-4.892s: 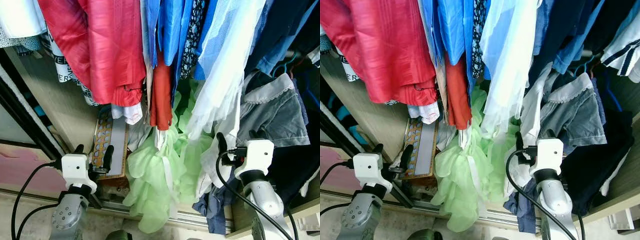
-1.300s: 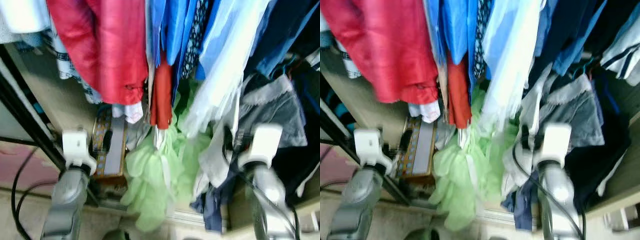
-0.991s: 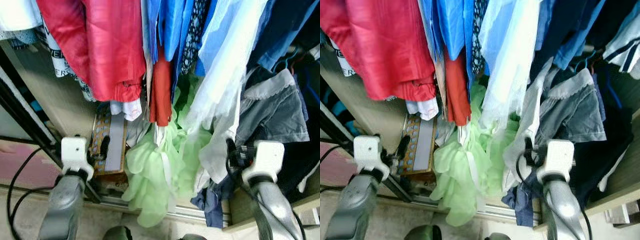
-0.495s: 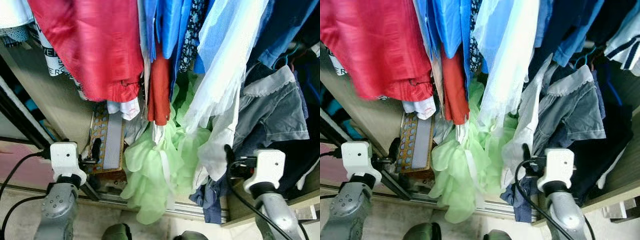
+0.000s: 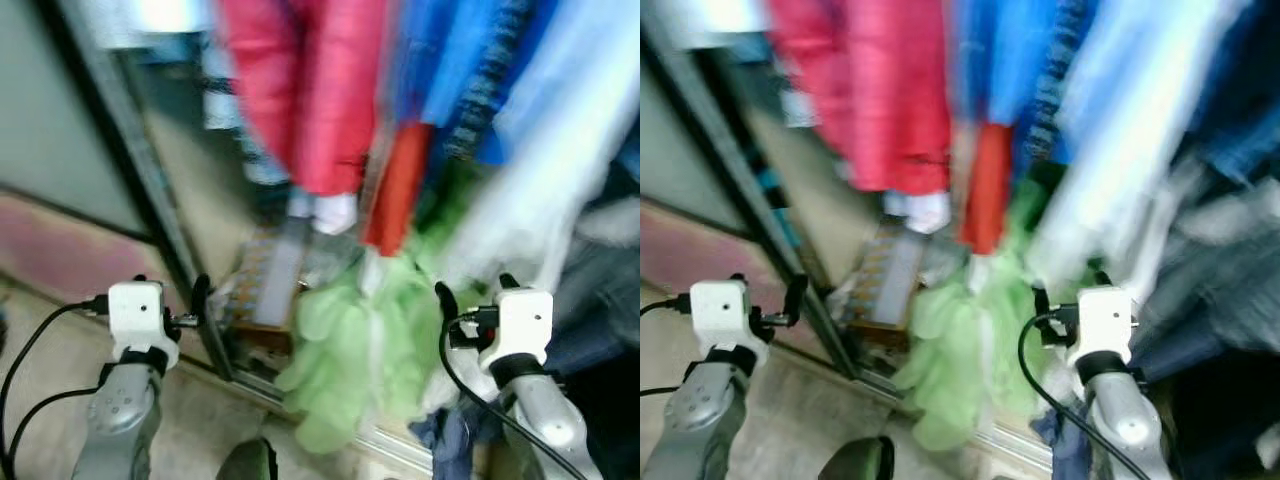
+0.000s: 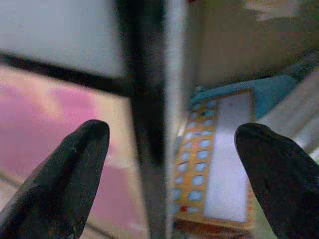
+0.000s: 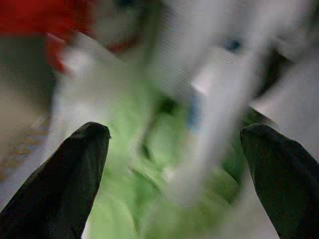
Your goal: Clean up the room
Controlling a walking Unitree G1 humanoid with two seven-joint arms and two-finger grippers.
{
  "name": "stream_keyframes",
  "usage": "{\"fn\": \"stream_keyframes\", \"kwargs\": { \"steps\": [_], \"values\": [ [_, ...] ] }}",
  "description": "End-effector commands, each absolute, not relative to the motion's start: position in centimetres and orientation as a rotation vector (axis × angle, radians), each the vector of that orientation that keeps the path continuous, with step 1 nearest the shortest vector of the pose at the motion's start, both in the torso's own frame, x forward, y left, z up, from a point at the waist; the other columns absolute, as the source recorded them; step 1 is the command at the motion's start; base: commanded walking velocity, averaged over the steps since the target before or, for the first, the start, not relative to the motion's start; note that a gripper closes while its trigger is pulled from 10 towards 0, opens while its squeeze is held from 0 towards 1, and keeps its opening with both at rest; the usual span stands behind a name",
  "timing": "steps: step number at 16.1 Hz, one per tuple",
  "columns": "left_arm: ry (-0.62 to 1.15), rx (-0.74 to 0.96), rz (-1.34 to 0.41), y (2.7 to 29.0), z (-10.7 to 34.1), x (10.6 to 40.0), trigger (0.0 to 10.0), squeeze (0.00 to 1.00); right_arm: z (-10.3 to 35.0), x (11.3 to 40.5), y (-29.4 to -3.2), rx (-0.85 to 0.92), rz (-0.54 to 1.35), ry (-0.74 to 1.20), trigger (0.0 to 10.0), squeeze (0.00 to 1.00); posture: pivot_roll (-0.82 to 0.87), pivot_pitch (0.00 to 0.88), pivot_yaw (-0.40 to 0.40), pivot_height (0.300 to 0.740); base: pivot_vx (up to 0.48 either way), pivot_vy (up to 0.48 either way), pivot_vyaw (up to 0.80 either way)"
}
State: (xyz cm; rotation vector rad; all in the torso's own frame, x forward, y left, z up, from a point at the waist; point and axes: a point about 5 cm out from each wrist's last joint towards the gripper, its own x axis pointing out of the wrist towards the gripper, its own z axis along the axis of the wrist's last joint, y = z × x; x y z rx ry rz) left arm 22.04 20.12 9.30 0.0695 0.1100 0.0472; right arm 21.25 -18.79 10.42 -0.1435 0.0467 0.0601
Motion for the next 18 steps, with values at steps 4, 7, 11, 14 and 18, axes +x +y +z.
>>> {"fn": "stream_keyframes", "kwargs": {
  "steps": [4, 7, 11, 14, 18],
  "values": [
    [0.11, 0.094, 0.04, 20.0, 9.1, 22.4, 10.0, 0.0, 11.4, 22.1, -17.4, -0.258, 0.208, -0.029, 10.0, 0.0, -0.04, 0.039, -0.04, 0.74, 0.0, 0.0, 0.8],
    [0.104, 0.091, 0.042, 19.8, 9.3, 22.5, 10.0, 0.0, 11.6, 22.2, -16.8, -0.259, 0.23, -0.044, 10.0, 0.0, -0.04, 0.037, -0.043, 0.74, 0.0, 0.0, 0.8],
    [0.102, 0.09, 0.031, 19.3, 9.4, 22.5, 10.0, 0.0, 11.2, 22.0, -16.5, -0.241, 0.27, -0.025, 10.0, 0.0, -0.03, 0.058, -0.044, 0.74, 0.0, 0.0, 0.8],
    [0.104, 0.081, 0.04, 19.1, 9.5, 22.7, 10.0, 0.0, 11.0, 21.8, -16.1, -0.214, 0.324, -0.008, 10.0, 0.0, -0.04, 0.067, -0.042, 0.74, 0.0, 0.0, 0.8],
    [0.159, 0.075, 0.021, 18.4, 9.4, 22.9, 10.0, 0.0, 11.6, 21.8, -16.1, -0.213, 0.338, -0.021, 10.0, 0.0, -0.04, 0.073, -0.047, 0.74, 0.0, 0.0, 0.8]
  ]
}}
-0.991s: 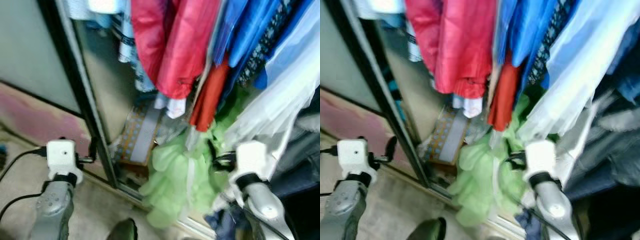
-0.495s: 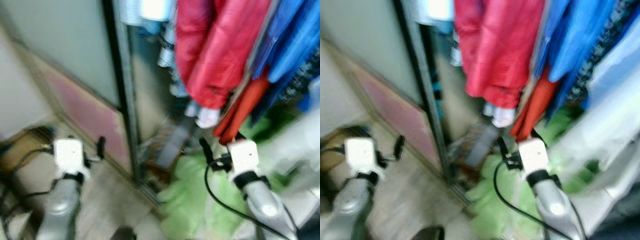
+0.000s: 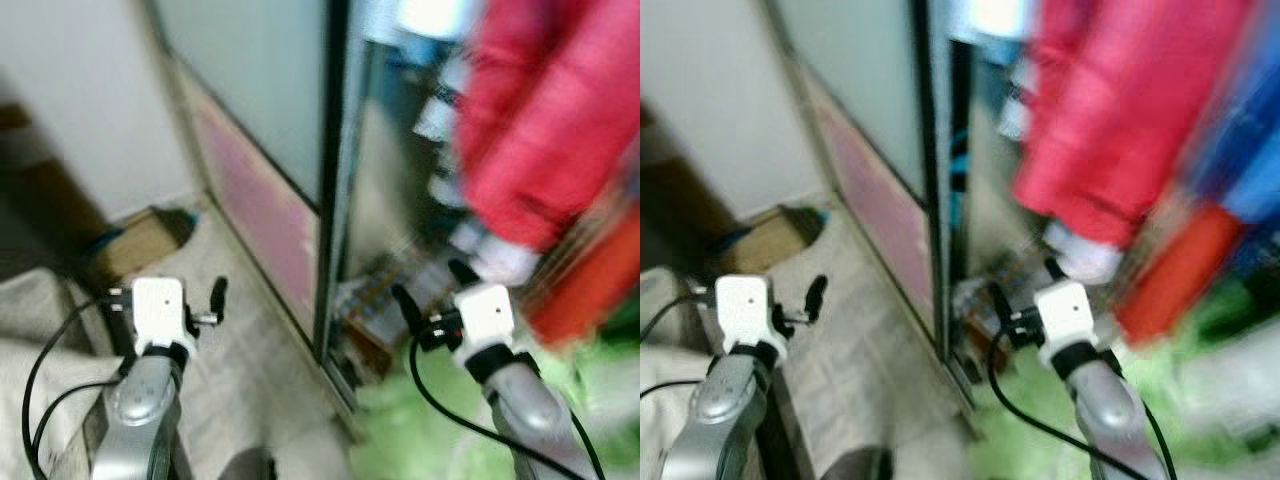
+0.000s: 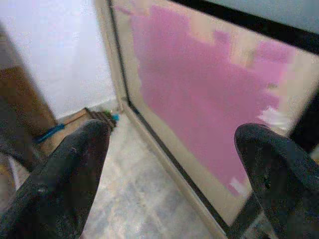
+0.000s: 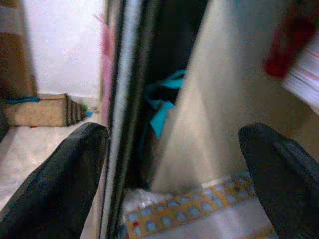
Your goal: Clean up the room
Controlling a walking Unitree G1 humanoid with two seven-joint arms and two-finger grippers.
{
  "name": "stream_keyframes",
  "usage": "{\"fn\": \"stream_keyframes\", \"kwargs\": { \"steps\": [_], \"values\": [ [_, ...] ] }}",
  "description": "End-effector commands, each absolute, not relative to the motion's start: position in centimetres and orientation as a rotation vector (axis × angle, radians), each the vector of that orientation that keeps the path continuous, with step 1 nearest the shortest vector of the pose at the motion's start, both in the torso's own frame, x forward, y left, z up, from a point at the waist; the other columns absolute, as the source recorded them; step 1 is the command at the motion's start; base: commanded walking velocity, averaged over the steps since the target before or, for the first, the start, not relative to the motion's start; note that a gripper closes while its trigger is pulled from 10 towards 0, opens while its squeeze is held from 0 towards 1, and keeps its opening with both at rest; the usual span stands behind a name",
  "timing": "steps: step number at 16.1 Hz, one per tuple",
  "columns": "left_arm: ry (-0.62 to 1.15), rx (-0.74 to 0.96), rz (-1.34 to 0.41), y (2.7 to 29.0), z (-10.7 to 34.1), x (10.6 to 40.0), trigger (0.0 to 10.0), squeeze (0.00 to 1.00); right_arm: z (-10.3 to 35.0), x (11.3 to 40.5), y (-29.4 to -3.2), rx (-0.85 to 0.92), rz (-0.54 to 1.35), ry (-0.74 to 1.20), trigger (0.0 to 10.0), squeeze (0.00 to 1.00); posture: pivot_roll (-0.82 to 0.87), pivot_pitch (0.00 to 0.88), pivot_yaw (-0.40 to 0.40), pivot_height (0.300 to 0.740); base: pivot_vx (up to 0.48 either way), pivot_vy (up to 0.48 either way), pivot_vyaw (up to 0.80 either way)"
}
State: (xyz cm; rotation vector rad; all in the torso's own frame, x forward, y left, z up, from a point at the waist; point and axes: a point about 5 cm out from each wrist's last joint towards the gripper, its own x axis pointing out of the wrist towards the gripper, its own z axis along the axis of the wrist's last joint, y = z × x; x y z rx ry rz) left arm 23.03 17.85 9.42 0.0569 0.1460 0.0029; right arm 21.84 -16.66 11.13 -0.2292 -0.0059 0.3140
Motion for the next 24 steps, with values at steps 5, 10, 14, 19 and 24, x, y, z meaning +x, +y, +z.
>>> {"fn": "stream_keyframes", "kwargs": {
  "steps": [5, 10, 14, 19, 24],
  "values": [
    [0.153, 0.045, -0.004, 18.2, 9.5, 22.8, 10.0, 0.0, 11.5, 20.0, -19.0, -0.327, 0.137, 0.009, 10.0, 0.0, -0.05, 0.077, -0.046, 0.74, 0.0, 0.0, 0.31],
    [0.147, 0.052, -0.028, 17.5, 9.5, 22.8, 10.0, 0.0, 10.9, 20.4, -17.5, -0.208, 0.245, 0.037, 10.0, 0.0, -0.05, 0.071, -0.046, 0.74, 0.0, 0.0, 0.59],
    [0.147, 0.062, 0.0, 17.9, 9.6, 22.6, 10.0, 0.0, 11.0, 20.9, -17.5, -0.194, 0.243, 0.031, 10.0, 0.0, -0.04, 0.07, -0.051, 0.74, 0.0, 0.0, 0.8],
    [0.148, 0.079, 0.001, 17.6, 9.6, 22.7, 10.0, 0.0, 10.7, 21.1, -17.5, -0.182, 0.241, 0.034, 10.0, 0.0, -0.03, 0.072, -0.055, 0.74, 0.0, 0.0, 0.8],
    [0.134, 0.132, 0.012, 17.6, 9.8, 23.1, 10.0, 0.0, 11.2, 22.5, -16.7, -0.171, 0.259, 0.004, 10.0, 0.0, -0.01, 0.052, -0.065, 0.74, 0.0, 0.0, 0.8]
  ]
}}
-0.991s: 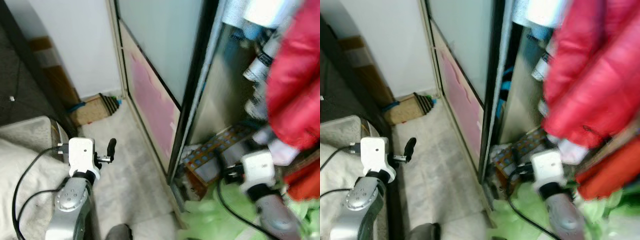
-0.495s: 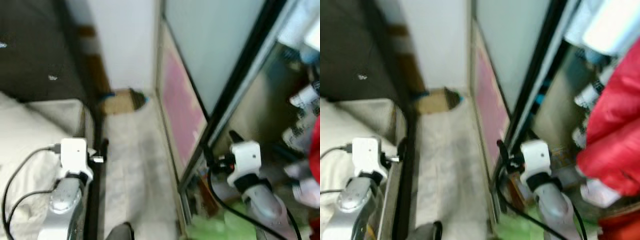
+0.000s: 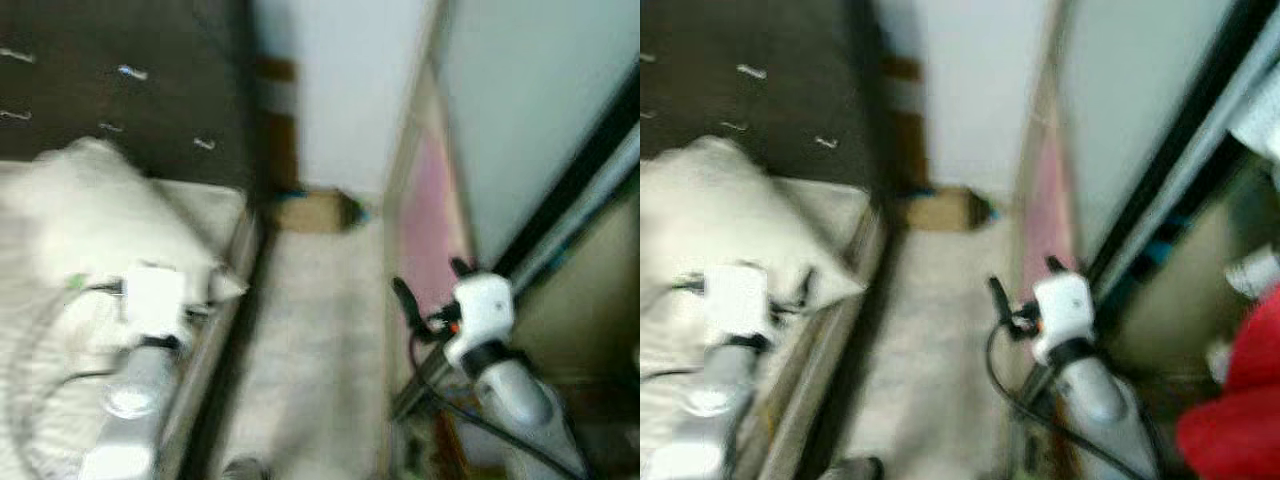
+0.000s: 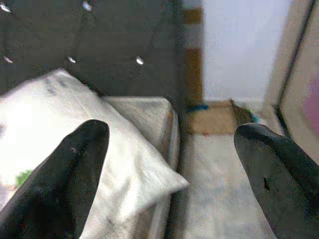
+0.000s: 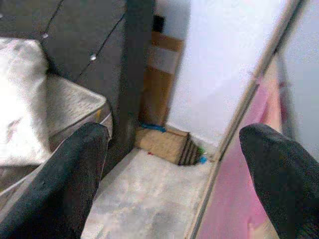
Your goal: Clean up the room
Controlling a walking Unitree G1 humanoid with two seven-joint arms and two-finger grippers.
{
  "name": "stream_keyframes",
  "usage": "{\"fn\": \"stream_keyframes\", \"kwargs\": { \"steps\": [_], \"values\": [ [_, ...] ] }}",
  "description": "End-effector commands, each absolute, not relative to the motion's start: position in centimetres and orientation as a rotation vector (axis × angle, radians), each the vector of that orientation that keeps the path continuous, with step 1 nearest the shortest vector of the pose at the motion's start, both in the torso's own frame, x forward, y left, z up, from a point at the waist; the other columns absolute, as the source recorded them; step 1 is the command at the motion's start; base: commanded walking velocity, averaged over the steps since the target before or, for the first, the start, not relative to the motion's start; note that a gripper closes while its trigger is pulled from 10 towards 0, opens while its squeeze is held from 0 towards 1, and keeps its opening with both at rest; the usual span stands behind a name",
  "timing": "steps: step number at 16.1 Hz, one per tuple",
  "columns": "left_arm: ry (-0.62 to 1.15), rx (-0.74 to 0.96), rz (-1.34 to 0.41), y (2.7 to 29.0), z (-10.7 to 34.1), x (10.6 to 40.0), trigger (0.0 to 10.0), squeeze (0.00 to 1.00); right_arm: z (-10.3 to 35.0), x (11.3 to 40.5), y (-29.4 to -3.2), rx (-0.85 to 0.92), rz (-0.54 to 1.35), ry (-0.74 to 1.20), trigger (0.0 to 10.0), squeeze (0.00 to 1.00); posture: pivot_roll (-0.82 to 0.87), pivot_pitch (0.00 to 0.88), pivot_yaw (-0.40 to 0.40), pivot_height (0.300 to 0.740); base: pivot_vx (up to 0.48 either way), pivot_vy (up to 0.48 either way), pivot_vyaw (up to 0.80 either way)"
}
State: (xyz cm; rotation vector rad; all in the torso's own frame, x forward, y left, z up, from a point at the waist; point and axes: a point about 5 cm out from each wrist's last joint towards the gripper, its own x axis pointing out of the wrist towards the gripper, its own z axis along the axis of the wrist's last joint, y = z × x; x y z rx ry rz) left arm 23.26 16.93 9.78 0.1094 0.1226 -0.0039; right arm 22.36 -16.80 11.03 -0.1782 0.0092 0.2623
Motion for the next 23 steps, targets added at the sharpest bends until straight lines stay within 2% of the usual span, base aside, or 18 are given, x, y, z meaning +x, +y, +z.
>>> {"fn": "stream_keyframes", "kwargs": {
  "steps": [1, 6, 9, 12, 18, 23],
  "values": [
    [0.144, 0.125, 0.021, 17.7, 9.7, 23.0, 10.0, 0.0, 11.2, 22.6, -16.8, -0.17, 0.252, 0.001, 10.0, 0.0, -0.01, 0.055, -0.059, 0.74, 0.0, 0.0, 0.8],
    [0.178, 0.057, 0.019, 17.7, 9.4, 22.9, 10.0, 0.0, 11.0, 21.9, -16.9, -0.159, 0.237, 0.011, 10.0, 0.0, -0.03, 0.062, -0.044, 0.74, 0.0, 0.0, 0.8],
    [0.14, 0.104, 0.01, 17.5, 9.6, 22.7, 10.0, 0.0, 10.5, 20.9, -17.7, -0.166, 0.235, 0.044, 10.0, 0.0, -0.03, 0.065, -0.044, 0.74, 0.0, 0.0, 0.8],
    [0.141, 0.127, 0.033, 17.5, 9.5, 22.5, 10.0, 0.0, 10.7, 21.2, -17.6, -0.166, 0.236, 0.04, 10.0, 0.0, -0.03, 0.068, -0.048, 0.74, 0.0, 0.0, 0.8],
    [0.098, 0.023, -0.046, 16.8, 10.1, 22.1, 10.0, 0.0, 11.0, 21.5, -17.0, -0.148, 0.263, 0.025, 10.0, 0.0, -0.02, 0.072, -0.052, 0.74, 0.0, 0.0, 0.8],
    [0.092, 0.022, -0.039, 17.0, 10.1, 22.0, 10.0, 0.0, 10.8, 21.5, -16.9, -0.146, 0.265, 0.026, 10.0, 0.0, -0.02, 0.07, -0.047, 0.74, 0.0, 0.0, 0.8]
  ]
}}
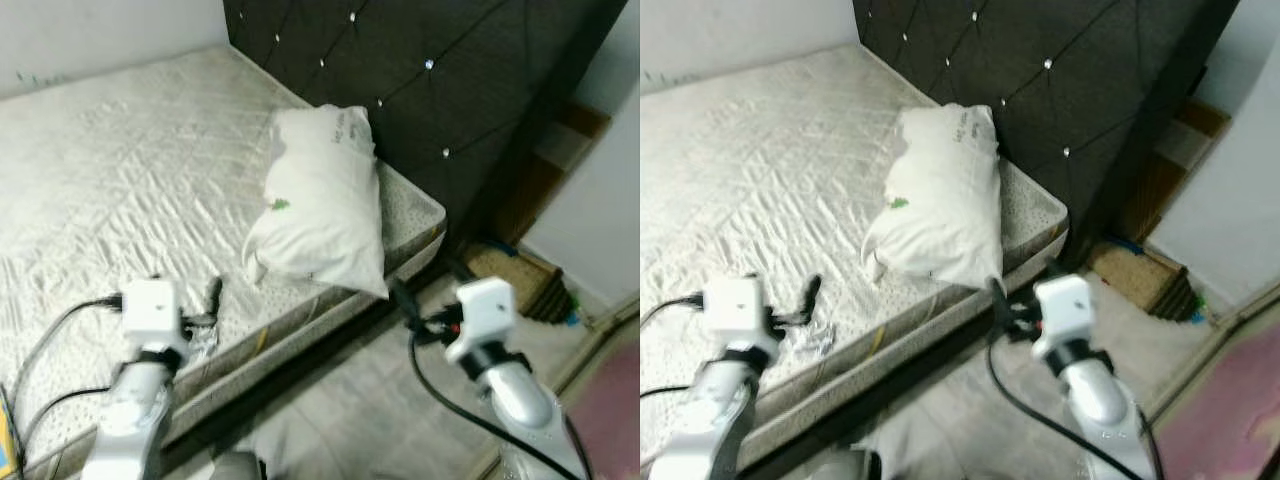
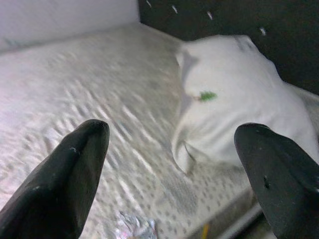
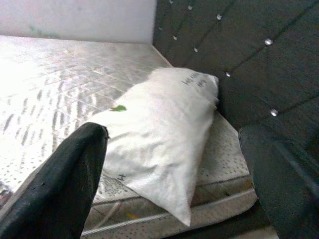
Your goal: Clean up the room
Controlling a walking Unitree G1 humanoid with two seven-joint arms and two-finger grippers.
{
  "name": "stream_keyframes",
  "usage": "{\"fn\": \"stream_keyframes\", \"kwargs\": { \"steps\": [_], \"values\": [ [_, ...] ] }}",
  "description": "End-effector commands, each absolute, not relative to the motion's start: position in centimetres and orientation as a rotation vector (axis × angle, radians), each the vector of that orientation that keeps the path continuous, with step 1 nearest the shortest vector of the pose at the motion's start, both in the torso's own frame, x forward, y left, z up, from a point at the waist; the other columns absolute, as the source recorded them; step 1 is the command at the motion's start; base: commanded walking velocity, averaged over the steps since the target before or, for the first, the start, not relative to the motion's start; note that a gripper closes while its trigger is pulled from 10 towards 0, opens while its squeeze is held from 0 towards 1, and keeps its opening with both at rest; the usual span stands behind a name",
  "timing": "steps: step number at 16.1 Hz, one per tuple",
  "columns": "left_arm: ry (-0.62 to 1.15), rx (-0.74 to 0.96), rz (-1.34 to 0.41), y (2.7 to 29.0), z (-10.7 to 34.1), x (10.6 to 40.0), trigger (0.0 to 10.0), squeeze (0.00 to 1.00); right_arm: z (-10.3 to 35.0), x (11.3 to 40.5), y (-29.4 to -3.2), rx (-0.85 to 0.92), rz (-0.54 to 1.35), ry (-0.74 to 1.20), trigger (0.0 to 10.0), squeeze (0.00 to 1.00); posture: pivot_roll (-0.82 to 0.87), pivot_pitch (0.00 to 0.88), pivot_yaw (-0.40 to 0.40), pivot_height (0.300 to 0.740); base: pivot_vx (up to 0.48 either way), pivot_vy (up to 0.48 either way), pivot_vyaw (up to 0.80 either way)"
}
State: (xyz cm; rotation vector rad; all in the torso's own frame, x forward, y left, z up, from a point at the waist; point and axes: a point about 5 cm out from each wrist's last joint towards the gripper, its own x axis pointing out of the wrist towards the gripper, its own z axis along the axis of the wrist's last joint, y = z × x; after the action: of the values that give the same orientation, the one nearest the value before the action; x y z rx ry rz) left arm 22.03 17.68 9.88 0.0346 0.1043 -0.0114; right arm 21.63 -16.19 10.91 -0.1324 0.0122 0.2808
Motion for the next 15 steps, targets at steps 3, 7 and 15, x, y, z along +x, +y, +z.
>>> {"fn": "stream_keyframes", "kwargs": {
  "steps": [3, 7, 15],
  "values": [
    [0.069, 0.072, 0.001, 17.19, 10.36, 22.09, 10.0, 0.0, 10.86, 21.71, -16.83, -0.145, 0.267, 0.02, 10.0, 0.0, -0.02, 0.066, -0.046, 0.74, 0.0, 0.0, 0.79],
    [0.052, 0.066, -0.029, 17.38, 10.4, 22.35, 10.0, 0.0, 10.89, 21.97, -16.71, -0.143, 0.27, 0.012, 10.0, 0.0, -0.02, 0.058, -0.045, 0.74, 0.0, 0.0, 0.79],
    [0.032, 0.042, -0.059, 17.03, 10.56, 22.43, 10.0, 0.0, 10.81, 22.2, -16.92, -0.138, 0.25, 0.006, 10.0, 0.0, -0.02, 0.059, -0.04, 0.74, 0.0, 0.0, 0.25]
  ]
}}
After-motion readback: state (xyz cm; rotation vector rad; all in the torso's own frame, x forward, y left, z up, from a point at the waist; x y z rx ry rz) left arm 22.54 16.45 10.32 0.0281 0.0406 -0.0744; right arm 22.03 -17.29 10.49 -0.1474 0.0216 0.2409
